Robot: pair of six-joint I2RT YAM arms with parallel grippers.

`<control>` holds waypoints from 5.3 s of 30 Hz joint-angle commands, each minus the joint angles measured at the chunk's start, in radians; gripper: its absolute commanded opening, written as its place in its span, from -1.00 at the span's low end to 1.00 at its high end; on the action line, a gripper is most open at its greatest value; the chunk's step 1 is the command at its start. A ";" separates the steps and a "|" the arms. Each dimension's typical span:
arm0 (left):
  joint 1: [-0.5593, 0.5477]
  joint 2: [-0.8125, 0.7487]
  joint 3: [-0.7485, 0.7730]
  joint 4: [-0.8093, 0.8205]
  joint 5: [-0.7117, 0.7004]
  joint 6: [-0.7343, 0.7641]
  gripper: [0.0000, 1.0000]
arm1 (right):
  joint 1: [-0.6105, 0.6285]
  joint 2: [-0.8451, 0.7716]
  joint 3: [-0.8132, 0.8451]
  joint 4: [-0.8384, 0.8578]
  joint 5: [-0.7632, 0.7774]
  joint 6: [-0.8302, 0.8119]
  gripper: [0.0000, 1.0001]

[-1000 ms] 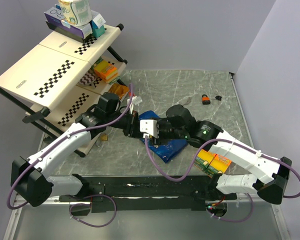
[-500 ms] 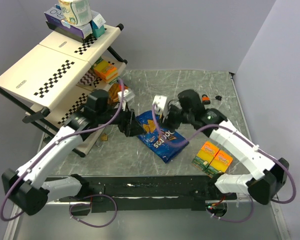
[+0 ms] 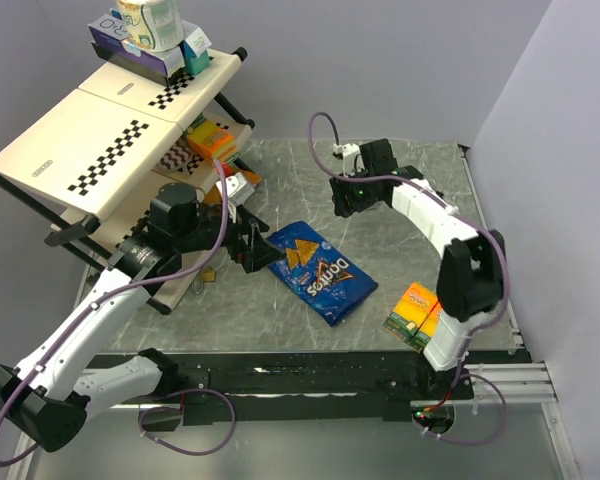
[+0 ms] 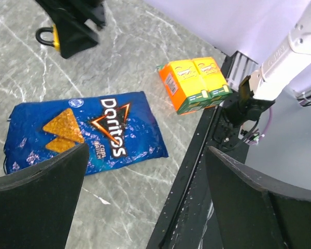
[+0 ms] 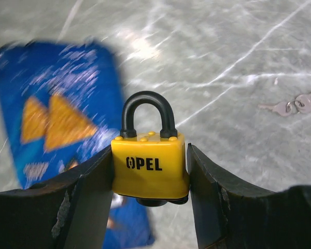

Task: Lock with the key
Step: Place the lock at the center of the board, then pick up the lock from the center of the board.

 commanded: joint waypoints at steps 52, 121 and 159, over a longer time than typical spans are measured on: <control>0.077 0.074 0.078 -0.476 0.159 0.507 0.93 | -0.023 0.355 0.371 0.080 0.207 0.368 0.93; 0.217 0.686 -0.072 -0.427 -0.525 1.562 0.27 | -0.021 -0.411 -0.084 0.042 -0.202 0.081 1.00; 0.082 0.444 0.305 -0.660 0.179 0.948 -0.98 | -0.020 -0.636 -0.307 0.195 -0.441 0.006 0.99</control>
